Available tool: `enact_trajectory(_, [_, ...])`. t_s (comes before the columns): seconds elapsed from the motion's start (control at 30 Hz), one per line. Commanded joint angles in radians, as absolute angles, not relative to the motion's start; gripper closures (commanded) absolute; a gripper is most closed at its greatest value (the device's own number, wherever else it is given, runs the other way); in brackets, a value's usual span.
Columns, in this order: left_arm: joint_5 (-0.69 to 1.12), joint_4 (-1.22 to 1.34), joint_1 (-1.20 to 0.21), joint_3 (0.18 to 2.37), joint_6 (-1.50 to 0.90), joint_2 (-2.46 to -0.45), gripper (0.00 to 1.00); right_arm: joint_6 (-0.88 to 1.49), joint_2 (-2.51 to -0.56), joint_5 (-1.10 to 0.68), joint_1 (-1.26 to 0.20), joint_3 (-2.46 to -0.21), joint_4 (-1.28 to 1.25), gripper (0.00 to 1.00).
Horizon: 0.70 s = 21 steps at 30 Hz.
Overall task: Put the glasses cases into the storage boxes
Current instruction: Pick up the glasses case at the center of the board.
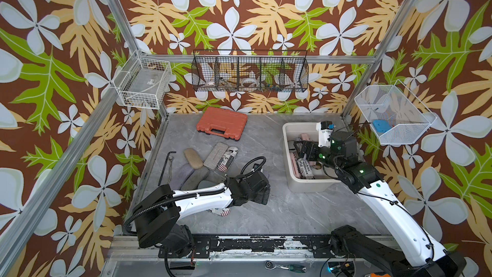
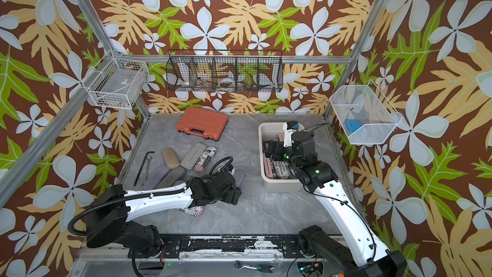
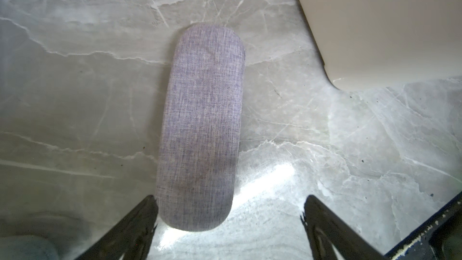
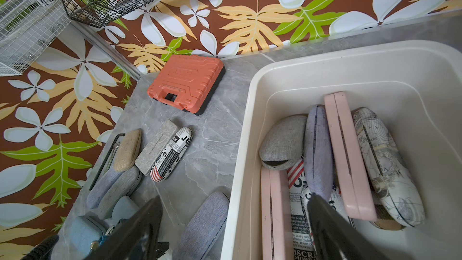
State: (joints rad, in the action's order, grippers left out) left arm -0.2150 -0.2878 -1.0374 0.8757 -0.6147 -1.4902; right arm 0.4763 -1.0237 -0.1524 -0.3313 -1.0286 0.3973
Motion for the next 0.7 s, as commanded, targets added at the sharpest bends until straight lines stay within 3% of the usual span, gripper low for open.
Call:
enact_trajectory(0.0, [-0.280,-0.361,-1.037,0.899,-0.565,-1.483,0.07,0.464,-1.014,-0.138,-0.331,-1.038,0.405,0.10])
enact_trajectory(0.27, [-0.230,-0.402,-1.035,0.950,-0.469,-1.514,0.06,0.439,-0.973,-0.133,-0.331,-1.007,0.435,0.09])
enact_trajectory(0.67, [-0.130,-0.276,-0.952,0.878,-0.520,-1.600,0.09,0.445,-0.962,-0.164,-0.331,-0.998,0.454,0.09])
